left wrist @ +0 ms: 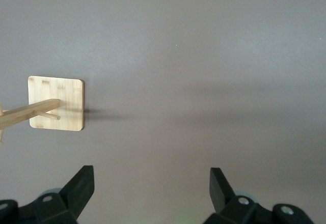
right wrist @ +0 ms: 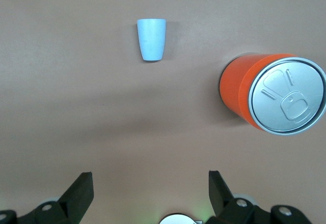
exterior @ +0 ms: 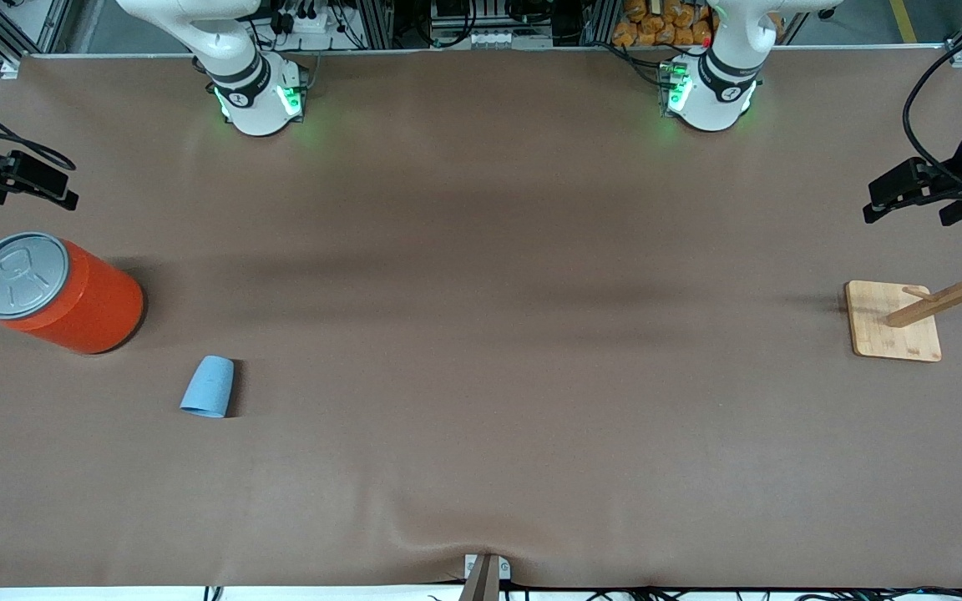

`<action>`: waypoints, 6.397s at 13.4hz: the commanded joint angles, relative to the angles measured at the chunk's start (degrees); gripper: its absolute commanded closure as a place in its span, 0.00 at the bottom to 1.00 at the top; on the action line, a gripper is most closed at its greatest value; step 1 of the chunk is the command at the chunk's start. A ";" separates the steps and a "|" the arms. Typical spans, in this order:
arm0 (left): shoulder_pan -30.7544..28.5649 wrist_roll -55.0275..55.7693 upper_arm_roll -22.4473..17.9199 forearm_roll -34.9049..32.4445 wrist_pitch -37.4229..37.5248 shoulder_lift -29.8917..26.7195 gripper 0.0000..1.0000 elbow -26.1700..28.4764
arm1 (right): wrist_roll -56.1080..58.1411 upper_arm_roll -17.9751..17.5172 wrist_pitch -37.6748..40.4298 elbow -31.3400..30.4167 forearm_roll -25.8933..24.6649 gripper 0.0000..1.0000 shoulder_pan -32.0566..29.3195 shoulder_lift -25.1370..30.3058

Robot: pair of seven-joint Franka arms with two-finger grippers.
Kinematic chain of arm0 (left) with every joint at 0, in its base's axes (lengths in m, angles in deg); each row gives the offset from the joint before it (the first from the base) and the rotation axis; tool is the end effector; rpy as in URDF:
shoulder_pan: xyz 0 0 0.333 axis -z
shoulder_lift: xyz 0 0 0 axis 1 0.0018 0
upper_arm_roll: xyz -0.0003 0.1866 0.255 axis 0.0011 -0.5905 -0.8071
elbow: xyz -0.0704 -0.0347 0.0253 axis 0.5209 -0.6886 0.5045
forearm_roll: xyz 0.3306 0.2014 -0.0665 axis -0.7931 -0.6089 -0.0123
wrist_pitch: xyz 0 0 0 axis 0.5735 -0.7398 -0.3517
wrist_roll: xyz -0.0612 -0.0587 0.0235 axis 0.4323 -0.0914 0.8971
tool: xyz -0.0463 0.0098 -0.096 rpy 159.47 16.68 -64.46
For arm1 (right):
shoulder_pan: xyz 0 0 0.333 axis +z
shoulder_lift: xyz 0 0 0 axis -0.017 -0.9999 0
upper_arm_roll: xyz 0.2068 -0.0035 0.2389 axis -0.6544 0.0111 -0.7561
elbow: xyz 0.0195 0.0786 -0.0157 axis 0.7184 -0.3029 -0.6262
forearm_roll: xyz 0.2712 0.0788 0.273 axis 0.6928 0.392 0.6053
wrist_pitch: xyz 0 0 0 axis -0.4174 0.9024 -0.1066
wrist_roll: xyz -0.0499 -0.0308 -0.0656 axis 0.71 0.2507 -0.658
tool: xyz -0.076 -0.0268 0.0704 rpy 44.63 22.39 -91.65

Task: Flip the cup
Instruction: 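Reach the right gripper down to the light blue cup and grasp it, then carry the blue cup toward the table middle and lay it on its side, then open and raise the right gripper while the left gripper reaches toward the cup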

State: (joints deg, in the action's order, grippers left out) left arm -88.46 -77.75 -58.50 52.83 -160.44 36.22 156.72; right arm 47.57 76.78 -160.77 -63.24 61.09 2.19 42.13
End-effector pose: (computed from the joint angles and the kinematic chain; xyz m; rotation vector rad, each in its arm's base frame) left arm 0.5507 -0.0193 0.6344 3.1075 -0.0456 -0.0166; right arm 0.5324 -0.0201 0.6393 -3.1073 0.1686 0.1394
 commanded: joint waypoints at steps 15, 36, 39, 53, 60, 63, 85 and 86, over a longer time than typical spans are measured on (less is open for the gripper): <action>-0.12 1.04 0.08 -0.26 0.69 -0.03 0.00 -0.29 | -1.01 -0.16 -21.68 -8.04 -0.38 0.00 2.39 -18.46; 0.32 1.04 0.34 -0.44 0.69 0.68 0.00 -0.29 | 9.00 -0.16 -58.62 -10.86 -0.99 0.61 1.69 -39.93; 0.06 0.95 0.34 -0.35 0.69 0.76 0.00 -0.20 | 15.74 -0.16 -55.91 -12.00 -1.17 0.65 2.74 -36.86; 0.05 0.25 0.43 0.18 0.69 1.47 0.00 -0.29 | 50.93 -16.68 -53.16 -3.58 -1.43 0.60 24.25 -38.41; -0.30 -0.02 0.43 1.49 0.87 2.52 0.00 -0.03 | 50.40 -14.22 -62.04 -3.12 -5.54 0.00 32.01 -44.32; -0.30 -0.02 0.43 1.67 1.04 2.61 0.00 0.15 | 49.96 -14.22 -61.61 -2.95 -7.49 0.00 32.01 -43.36; 7.78 -19.06 3.24 61.22 -11.26 39.94 0.00 -3.72 | 23.03 -0.42 -12.75 -1.63 -5.21 0.00 4.78 -4.52; 8.49 -20.83 3.15 62.65 -11.26 41.09 0.00 -3.54 | 18.54 -0.85 -10.48 -1.54 -5.21 0.00 2.85 -3.64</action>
State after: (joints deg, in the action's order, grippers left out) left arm -80.69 -95.74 -55.31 112.04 -171.85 74.68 154.75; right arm 73.31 76.71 -173.40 -63.20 55.26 7.90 35.65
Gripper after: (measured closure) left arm 0.000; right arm 0.000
